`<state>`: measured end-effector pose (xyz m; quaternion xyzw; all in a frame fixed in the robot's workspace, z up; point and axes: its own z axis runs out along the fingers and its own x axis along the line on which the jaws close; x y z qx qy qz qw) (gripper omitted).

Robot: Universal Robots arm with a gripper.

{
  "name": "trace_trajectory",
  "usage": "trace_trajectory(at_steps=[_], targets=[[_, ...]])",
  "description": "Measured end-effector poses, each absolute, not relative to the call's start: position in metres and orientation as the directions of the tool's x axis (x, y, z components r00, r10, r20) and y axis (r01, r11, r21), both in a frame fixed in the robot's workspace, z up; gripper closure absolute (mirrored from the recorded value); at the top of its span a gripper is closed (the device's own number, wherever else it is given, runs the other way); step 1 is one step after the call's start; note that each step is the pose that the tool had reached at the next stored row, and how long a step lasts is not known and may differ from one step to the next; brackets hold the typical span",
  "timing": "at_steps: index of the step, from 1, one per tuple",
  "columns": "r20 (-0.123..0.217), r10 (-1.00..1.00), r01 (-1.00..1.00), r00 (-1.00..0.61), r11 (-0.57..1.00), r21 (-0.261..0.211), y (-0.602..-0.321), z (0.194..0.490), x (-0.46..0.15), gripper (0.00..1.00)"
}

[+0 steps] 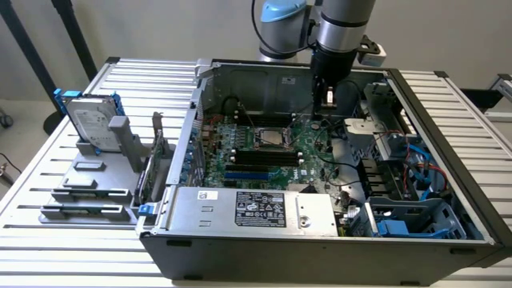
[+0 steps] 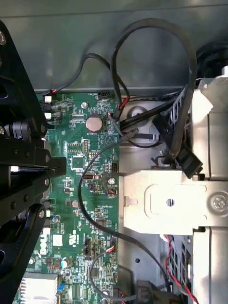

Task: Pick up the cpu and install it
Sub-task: 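Close the cpu cover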

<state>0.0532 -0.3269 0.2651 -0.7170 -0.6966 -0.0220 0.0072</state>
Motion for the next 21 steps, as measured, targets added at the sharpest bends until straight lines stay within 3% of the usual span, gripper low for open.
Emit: trace_trajectory(at_steps=[10, 21], targets=[[0.042, 0.999, 0.999, 0.027, -0.028, 0.019, -0.320, 0.248, 0.048, 0.89], [0.038, 0.999, 0.994, 0.032, -0.028, -0.104, -0.320, 0.248, 0.035, 0.89]])
